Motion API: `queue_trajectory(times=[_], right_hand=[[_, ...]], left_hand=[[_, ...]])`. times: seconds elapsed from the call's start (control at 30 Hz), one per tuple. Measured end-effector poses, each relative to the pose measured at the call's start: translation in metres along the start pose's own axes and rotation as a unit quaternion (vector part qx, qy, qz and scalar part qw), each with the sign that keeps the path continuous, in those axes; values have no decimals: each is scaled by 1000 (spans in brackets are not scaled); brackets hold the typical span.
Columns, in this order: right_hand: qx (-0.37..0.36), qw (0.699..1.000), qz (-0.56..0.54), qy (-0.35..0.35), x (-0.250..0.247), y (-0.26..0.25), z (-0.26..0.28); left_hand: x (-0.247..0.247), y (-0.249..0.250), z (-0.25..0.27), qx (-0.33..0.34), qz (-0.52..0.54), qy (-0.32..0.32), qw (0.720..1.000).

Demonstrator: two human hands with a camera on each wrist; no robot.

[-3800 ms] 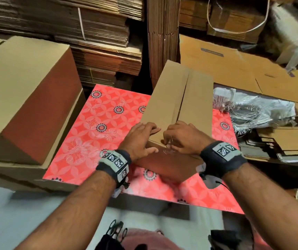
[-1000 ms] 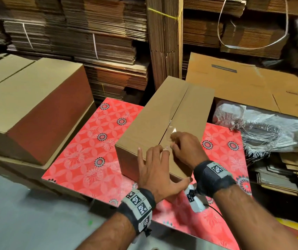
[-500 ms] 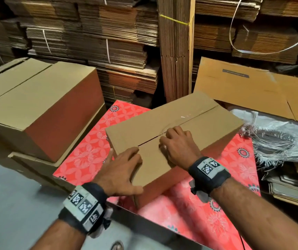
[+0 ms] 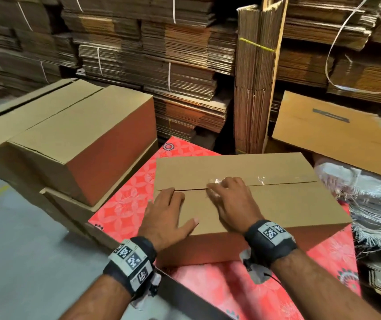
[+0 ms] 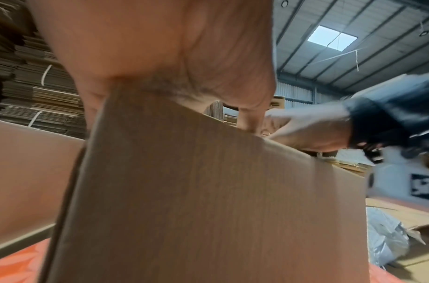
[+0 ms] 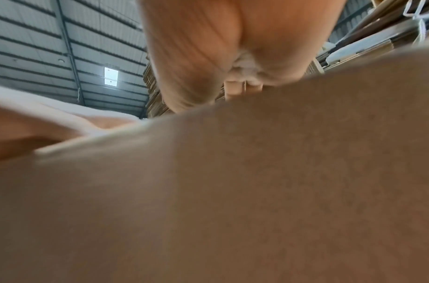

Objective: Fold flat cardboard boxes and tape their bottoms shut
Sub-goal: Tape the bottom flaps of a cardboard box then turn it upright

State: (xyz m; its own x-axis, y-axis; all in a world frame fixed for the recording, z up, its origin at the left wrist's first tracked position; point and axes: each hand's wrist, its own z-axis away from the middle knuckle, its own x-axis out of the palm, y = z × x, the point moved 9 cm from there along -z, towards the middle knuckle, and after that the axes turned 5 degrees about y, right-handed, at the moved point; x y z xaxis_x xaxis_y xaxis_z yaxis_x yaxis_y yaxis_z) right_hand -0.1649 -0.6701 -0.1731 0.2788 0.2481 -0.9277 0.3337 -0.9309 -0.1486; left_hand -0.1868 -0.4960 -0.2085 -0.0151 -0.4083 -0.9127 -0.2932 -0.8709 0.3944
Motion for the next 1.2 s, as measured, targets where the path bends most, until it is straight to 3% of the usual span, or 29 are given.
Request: queue_trajectory(times=[0.17,0.37,0.5,0.67,0.9,0.97,1.07,1.2], right_hand=[[16,987,158,18,-2,-12,4],[32,982,185,-10,2,-21,-23],[46,989,132,-45,13,-16,-38],[56,996,-35,-55,28,-41,-38],[63,997,31,-33,29,-48,-50],[85,993,71,-38,21,-31,-40],[176,981,86,-19,-7,15,-4],[239,971,-12,0,-26,48,26]], left_hand=[[2,-12,-23,46,-26,13,999],[1,-13,-24,67,-75,24,995],[-8,-35,-37,72,-82,7,994],[-23,-78,-52,115,-88,-26,989],[-16,-70,-65,101,-139,-117,978],[-12,-72,-69,111,-152,-106,976],[-11,-83,-80,133,-158,-104,973],[-12,-85,-99,164,-152,-112,968]])
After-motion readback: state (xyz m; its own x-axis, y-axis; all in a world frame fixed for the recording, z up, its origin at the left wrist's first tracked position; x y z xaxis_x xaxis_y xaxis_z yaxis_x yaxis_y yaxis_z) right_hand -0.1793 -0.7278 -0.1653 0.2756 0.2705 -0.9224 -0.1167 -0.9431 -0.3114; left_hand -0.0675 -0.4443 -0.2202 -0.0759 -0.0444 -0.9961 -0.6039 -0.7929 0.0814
